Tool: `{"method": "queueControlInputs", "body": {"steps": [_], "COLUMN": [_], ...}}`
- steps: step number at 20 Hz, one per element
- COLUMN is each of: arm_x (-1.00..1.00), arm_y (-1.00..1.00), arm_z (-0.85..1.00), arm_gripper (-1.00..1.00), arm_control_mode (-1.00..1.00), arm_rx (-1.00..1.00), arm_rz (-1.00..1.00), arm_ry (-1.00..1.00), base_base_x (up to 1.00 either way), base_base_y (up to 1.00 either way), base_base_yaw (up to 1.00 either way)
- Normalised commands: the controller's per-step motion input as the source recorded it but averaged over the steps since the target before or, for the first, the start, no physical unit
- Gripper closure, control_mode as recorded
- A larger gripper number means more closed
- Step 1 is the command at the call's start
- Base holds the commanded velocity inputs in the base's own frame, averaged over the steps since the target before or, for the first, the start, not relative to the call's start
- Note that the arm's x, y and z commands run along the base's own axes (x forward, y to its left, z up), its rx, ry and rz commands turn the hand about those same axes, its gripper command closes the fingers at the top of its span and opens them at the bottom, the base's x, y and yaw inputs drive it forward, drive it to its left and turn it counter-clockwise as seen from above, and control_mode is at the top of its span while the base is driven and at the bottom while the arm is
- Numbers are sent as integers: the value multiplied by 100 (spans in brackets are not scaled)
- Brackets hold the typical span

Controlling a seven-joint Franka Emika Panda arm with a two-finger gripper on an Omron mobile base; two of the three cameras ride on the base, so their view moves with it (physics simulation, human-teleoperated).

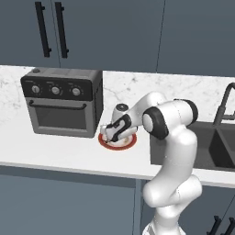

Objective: Pick up the knife from the drawer and place it on the cutting board. Then place the meat from the plate to the cutting board.

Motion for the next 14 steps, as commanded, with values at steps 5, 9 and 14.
{"method": "queueControlInputs", "body": {"steps": [5, 9, 14], "arm_x": [-57, -56, -5], "arm_y": [-19, -23, -2], "arm_z": [3, 69, 100], "arm_gripper": [100, 100, 100], "arm_control_mode": [-100, -100, -100], "arm_rx": [0, 5, 1], "arm_rz": [-6, -9, -13], "arm_ry": [-19, -6, 9], "base_base_x": [0, 0, 0], "base_base_y": [0, 0, 0], "base_base_yaw": [0, 0, 0]}}
